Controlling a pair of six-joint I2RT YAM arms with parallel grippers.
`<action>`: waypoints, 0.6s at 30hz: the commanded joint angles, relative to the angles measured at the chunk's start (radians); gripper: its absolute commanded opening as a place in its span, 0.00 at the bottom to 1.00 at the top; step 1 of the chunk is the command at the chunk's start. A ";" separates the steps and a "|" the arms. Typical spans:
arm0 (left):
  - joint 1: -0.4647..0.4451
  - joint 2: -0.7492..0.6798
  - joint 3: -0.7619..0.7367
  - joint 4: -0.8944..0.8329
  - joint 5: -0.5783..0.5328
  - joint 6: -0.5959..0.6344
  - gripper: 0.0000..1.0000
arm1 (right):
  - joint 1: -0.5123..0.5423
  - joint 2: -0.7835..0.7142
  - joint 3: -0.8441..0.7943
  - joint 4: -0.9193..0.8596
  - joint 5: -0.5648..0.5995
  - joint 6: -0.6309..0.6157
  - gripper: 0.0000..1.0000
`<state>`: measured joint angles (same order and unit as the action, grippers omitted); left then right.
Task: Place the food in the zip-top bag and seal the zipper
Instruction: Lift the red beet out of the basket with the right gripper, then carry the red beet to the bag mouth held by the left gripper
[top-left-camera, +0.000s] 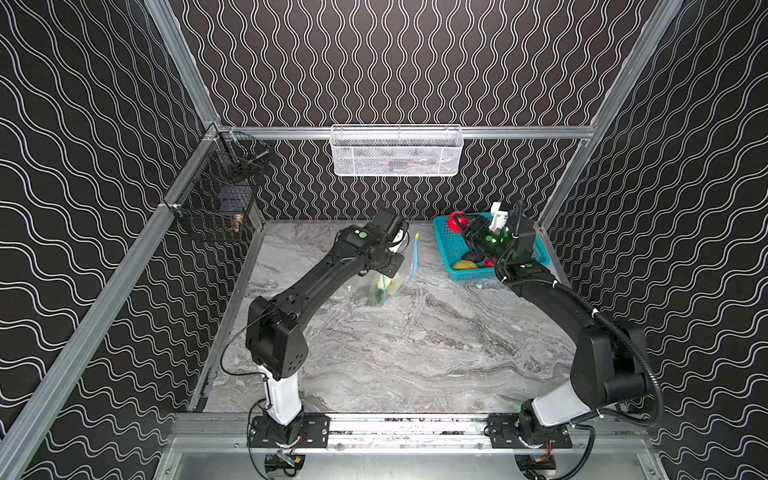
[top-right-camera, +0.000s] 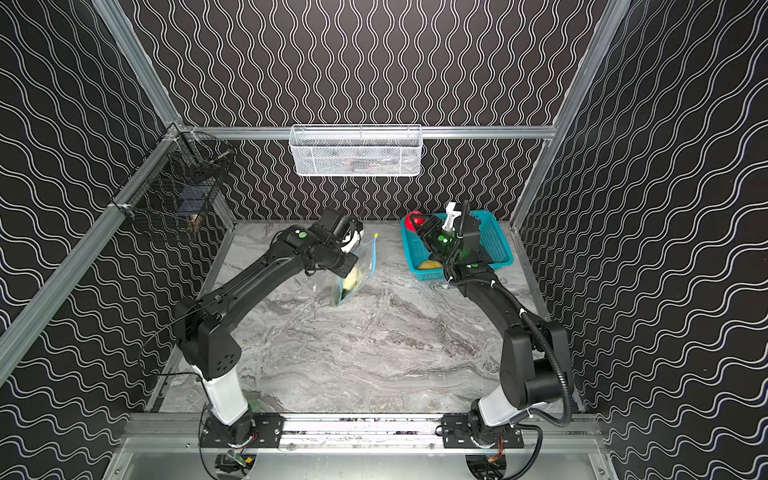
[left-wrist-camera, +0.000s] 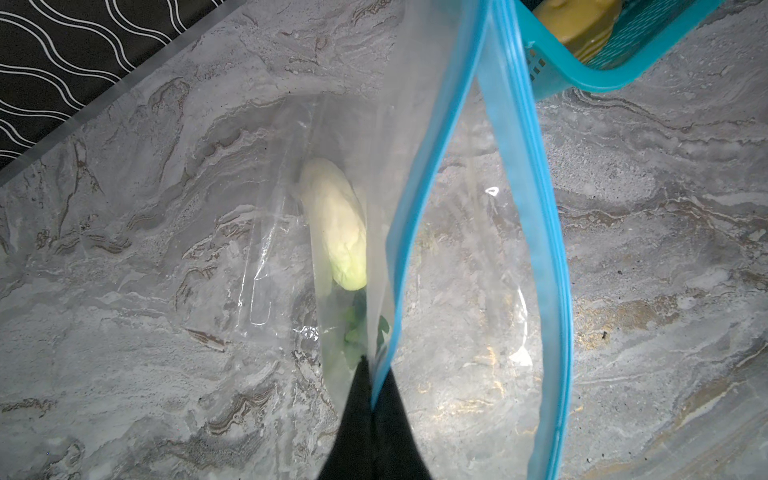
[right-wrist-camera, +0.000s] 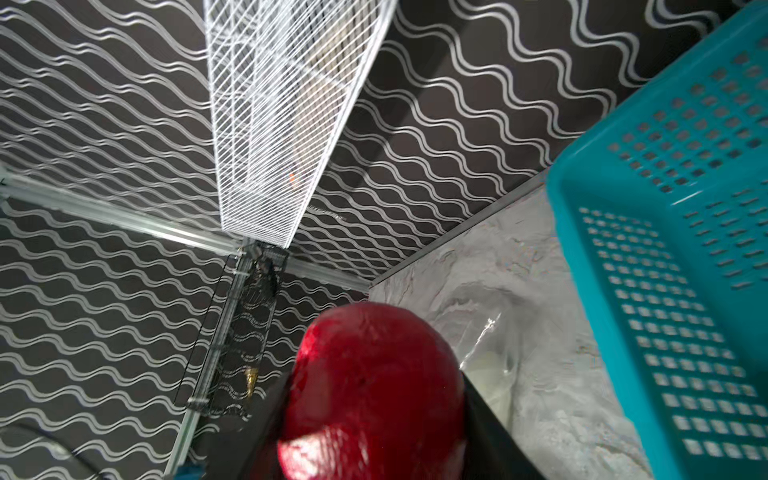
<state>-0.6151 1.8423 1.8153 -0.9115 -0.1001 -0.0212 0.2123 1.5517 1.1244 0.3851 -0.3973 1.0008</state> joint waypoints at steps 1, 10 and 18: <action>-0.001 0.001 0.010 -0.009 0.007 -0.006 0.00 | 0.019 -0.017 0.003 0.057 0.003 -0.019 0.43; -0.003 0.013 0.021 -0.011 -0.039 -0.011 0.00 | 0.089 -0.027 0.014 0.076 0.016 -0.040 0.43; -0.002 0.023 0.029 -0.020 -0.022 -0.017 0.00 | 0.142 -0.030 0.003 0.061 0.022 -0.052 0.43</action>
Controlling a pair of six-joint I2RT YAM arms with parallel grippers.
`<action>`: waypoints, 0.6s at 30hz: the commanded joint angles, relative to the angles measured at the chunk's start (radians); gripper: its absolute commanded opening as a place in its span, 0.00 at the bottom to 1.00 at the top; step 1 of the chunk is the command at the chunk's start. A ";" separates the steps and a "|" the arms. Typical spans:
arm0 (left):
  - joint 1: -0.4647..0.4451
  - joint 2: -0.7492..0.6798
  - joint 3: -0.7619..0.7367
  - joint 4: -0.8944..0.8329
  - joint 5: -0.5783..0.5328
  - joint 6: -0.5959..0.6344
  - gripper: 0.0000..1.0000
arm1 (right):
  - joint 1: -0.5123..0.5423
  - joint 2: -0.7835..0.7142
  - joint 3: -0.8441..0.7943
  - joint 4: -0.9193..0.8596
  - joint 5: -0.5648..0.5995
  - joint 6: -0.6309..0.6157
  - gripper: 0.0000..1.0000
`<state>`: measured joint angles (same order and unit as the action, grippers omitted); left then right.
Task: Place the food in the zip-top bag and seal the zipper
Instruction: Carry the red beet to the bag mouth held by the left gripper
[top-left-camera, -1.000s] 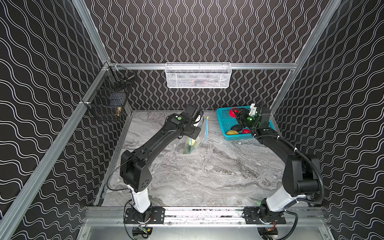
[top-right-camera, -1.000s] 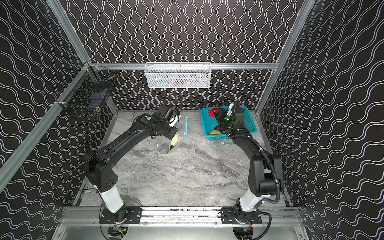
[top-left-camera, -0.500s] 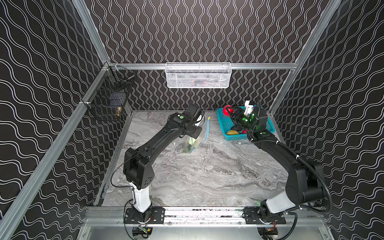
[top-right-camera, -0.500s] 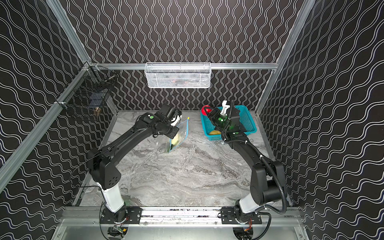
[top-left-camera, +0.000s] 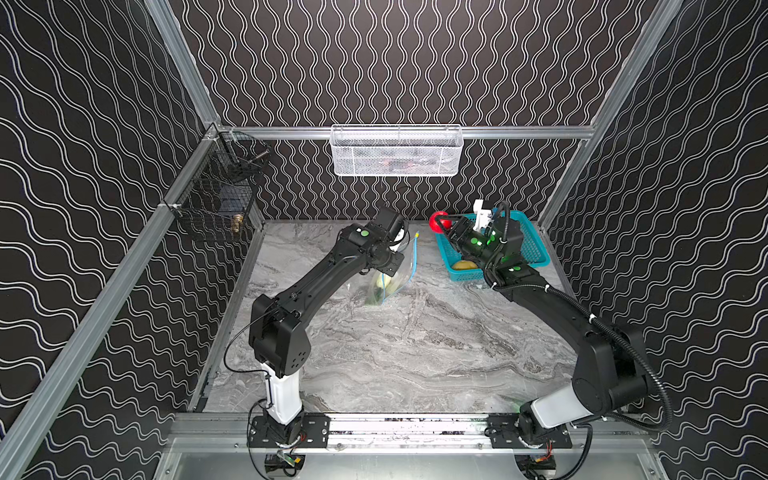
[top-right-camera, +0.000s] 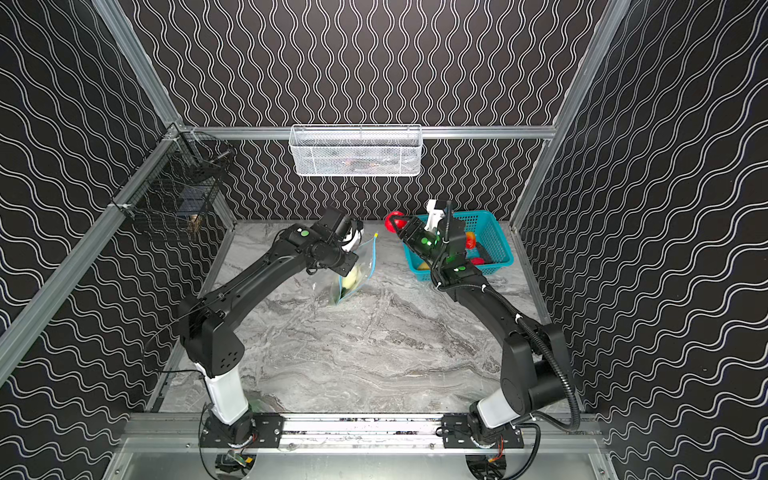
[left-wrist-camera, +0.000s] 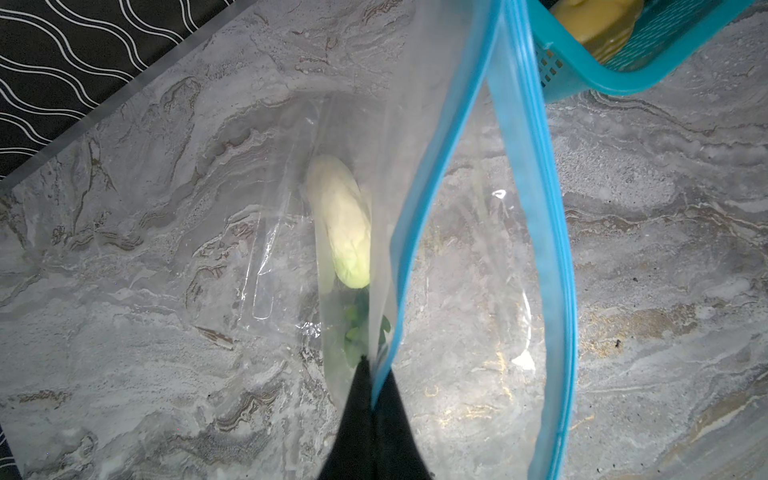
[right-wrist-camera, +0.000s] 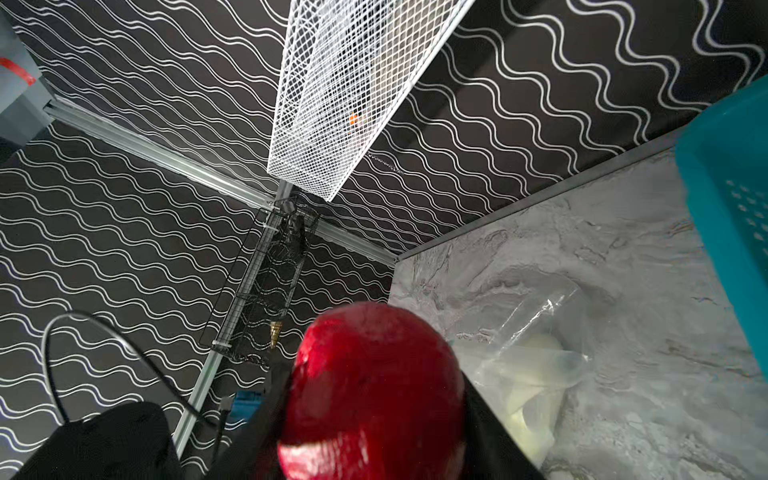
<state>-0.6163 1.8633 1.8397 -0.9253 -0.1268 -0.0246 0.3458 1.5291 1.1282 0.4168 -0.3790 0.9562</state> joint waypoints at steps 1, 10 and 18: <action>-0.001 0.001 0.002 -0.003 0.011 -0.014 0.00 | 0.011 -0.006 -0.003 0.036 -0.002 -0.002 0.43; -0.001 -0.009 -0.008 0.001 0.019 -0.020 0.00 | 0.080 -0.002 -0.017 0.026 0.027 -0.011 0.43; -0.001 -0.007 -0.014 0.003 0.044 -0.027 0.00 | 0.130 0.005 -0.020 0.003 0.043 -0.013 0.43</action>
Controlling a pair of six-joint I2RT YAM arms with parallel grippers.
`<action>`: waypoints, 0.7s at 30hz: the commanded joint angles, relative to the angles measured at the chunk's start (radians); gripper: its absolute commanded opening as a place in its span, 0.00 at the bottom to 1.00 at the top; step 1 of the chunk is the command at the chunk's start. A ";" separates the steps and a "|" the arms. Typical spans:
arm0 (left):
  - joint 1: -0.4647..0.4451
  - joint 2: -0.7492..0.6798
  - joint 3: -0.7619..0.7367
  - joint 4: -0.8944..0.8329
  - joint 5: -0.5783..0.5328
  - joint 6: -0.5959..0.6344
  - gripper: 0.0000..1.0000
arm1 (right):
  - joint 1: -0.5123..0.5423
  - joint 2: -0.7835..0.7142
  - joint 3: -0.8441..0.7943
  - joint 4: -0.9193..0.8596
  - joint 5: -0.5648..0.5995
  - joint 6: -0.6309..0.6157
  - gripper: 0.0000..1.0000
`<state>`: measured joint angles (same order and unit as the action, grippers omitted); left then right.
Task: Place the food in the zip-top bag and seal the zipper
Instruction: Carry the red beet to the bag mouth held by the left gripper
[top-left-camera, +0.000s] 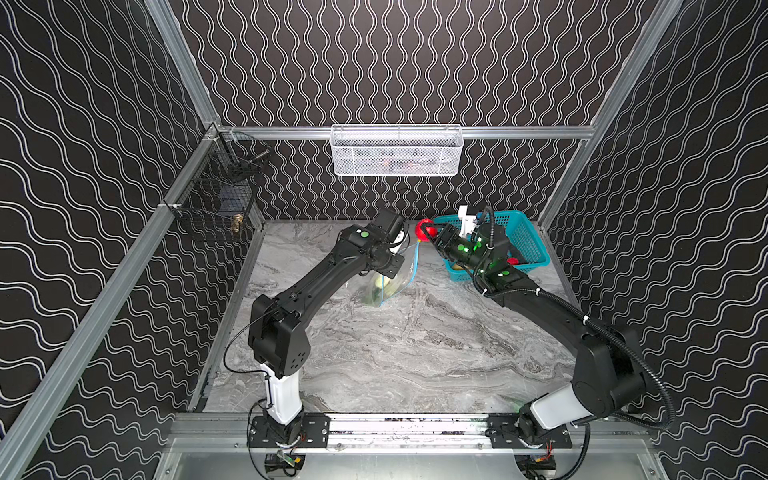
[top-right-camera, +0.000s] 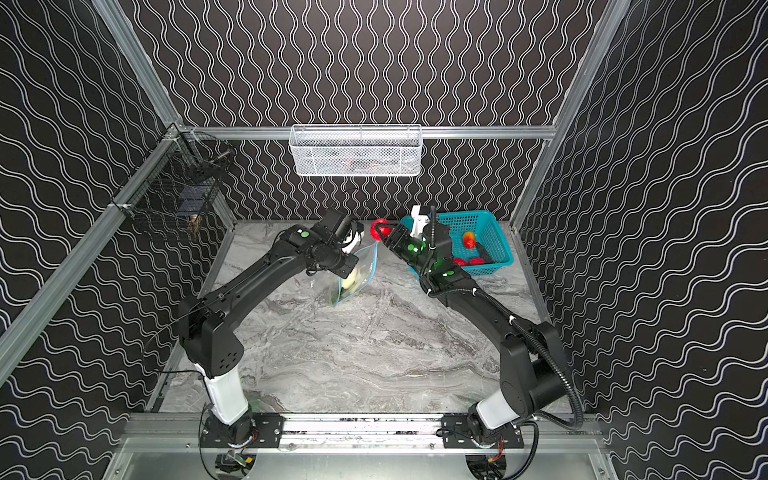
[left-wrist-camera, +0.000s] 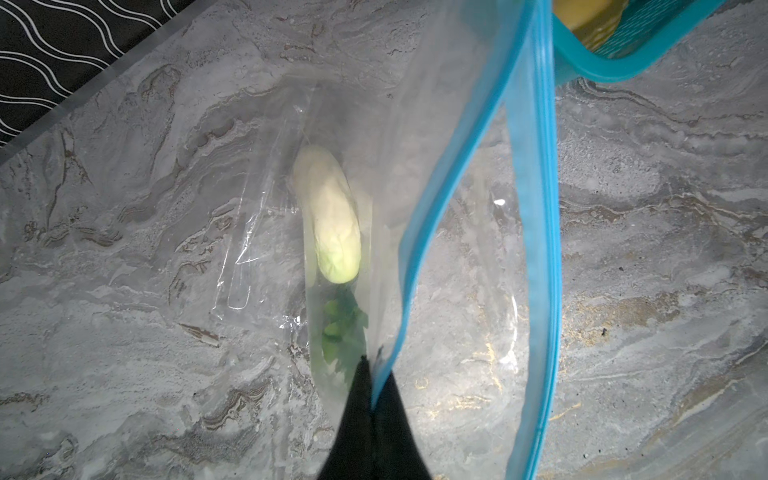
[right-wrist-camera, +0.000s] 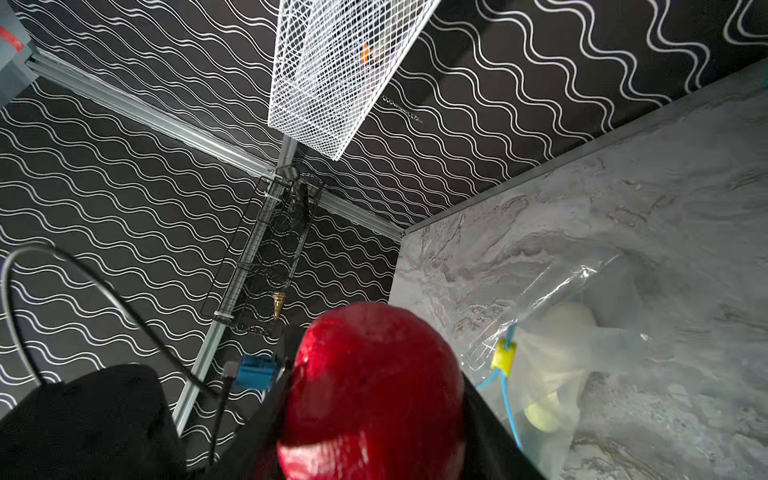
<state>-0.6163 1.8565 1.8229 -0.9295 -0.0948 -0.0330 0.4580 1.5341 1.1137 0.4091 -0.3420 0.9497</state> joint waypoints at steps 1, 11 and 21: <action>-0.001 0.000 0.001 0.009 0.009 -0.019 0.00 | 0.023 0.000 -0.008 0.012 0.008 -0.004 0.43; 0.000 0.013 0.010 0.003 0.018 -0.026 0.00 | 0.053 -0.008 -0.070 0.014 0.026 0.008 0.42; 0.001 0.055 0.051 -0.021 0.021 -0.034 0.00 | 0.059 -0.023 -0.141 0.026 0.035 0.011 0.42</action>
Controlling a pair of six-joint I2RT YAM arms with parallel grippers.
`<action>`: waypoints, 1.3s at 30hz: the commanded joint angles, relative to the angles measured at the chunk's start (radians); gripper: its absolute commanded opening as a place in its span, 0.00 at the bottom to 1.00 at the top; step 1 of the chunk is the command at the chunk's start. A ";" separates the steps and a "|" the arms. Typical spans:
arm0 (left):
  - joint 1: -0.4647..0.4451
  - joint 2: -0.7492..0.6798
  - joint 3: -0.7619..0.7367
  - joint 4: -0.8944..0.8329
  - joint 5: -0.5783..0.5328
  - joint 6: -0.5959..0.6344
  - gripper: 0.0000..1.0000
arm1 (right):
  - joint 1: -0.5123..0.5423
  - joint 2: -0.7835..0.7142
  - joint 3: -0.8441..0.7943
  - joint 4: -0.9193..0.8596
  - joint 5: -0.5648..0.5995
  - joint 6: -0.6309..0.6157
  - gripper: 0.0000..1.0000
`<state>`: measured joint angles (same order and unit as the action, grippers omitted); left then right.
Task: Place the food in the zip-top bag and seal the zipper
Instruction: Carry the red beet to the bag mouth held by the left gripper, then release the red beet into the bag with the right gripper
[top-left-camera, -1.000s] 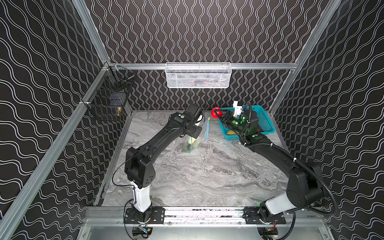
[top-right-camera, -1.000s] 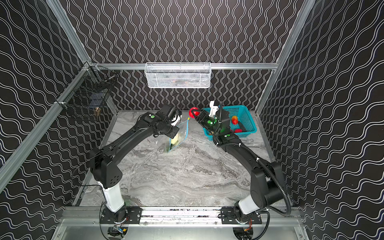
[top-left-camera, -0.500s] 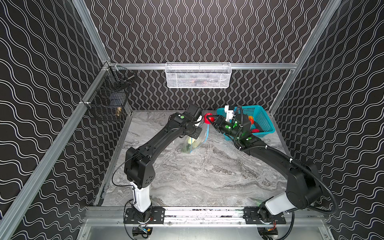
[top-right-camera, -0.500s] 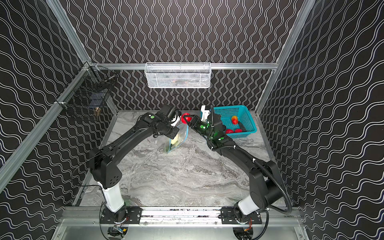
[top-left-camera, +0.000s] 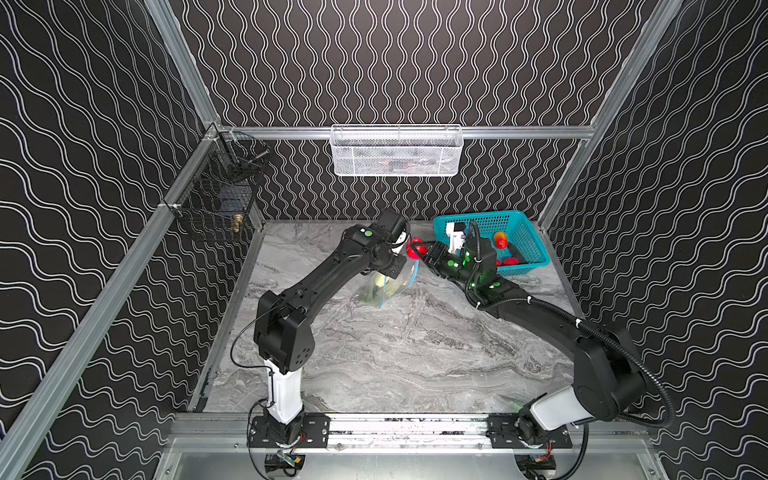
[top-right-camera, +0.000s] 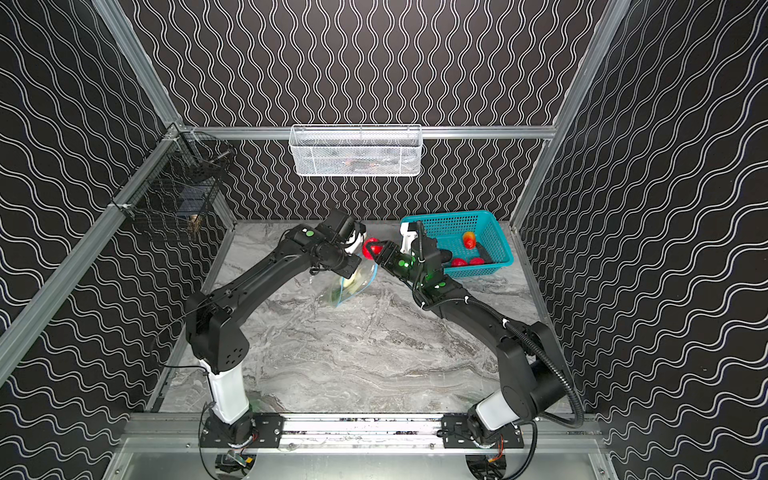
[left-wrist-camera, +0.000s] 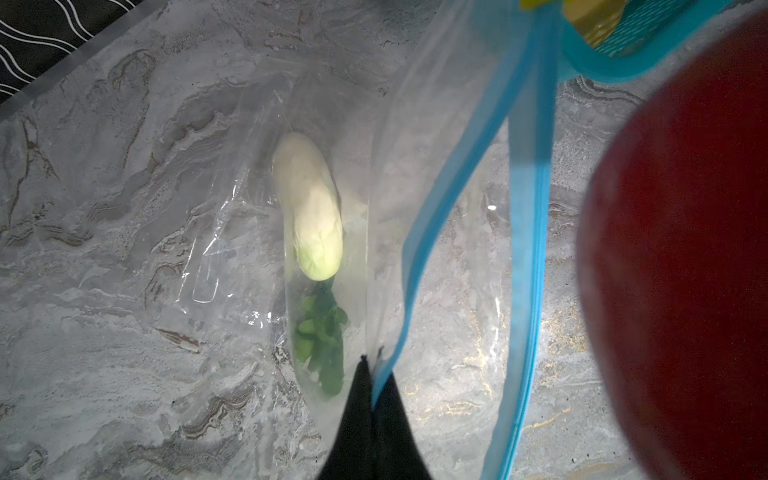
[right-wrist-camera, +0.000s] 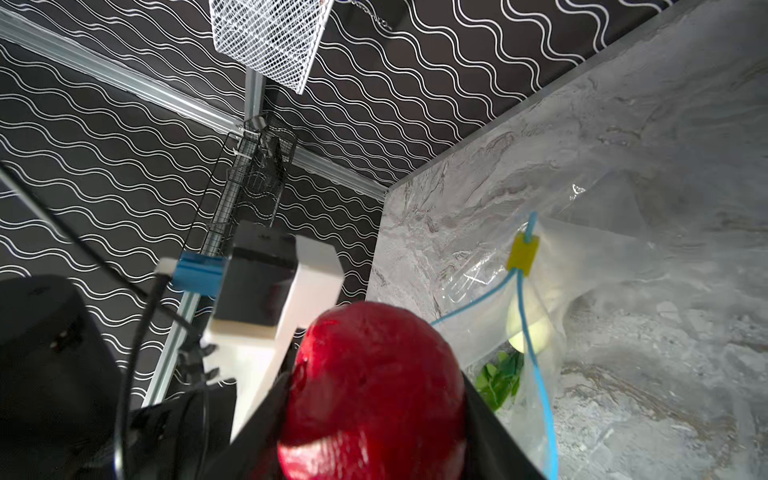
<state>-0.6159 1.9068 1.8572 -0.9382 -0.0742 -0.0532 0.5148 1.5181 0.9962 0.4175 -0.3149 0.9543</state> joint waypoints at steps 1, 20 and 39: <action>0.001 0.005 0.018 -0.013 -0.001 -0.015 0.00 | 0.003 -0.007 -0.030 0.021 0.009 0.006 0.42; 0.000 0.022 0.076 -0.040 -0.013 -0.019 0.00 | 0.051 0.095 -0.022 0.075 -0.007 0.034 0.42; 0.001 -0.012 0.096 -0.048 -0.053 -0.019 0.00 | 0.082 0.151 0.084 0.019 -0.008 -0.032 0.80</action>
<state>-0.6155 1.8935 1.9392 -0.9890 -0.1318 -0.0608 0.5911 1.6684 1.0630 0.4187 -0.3080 0.9482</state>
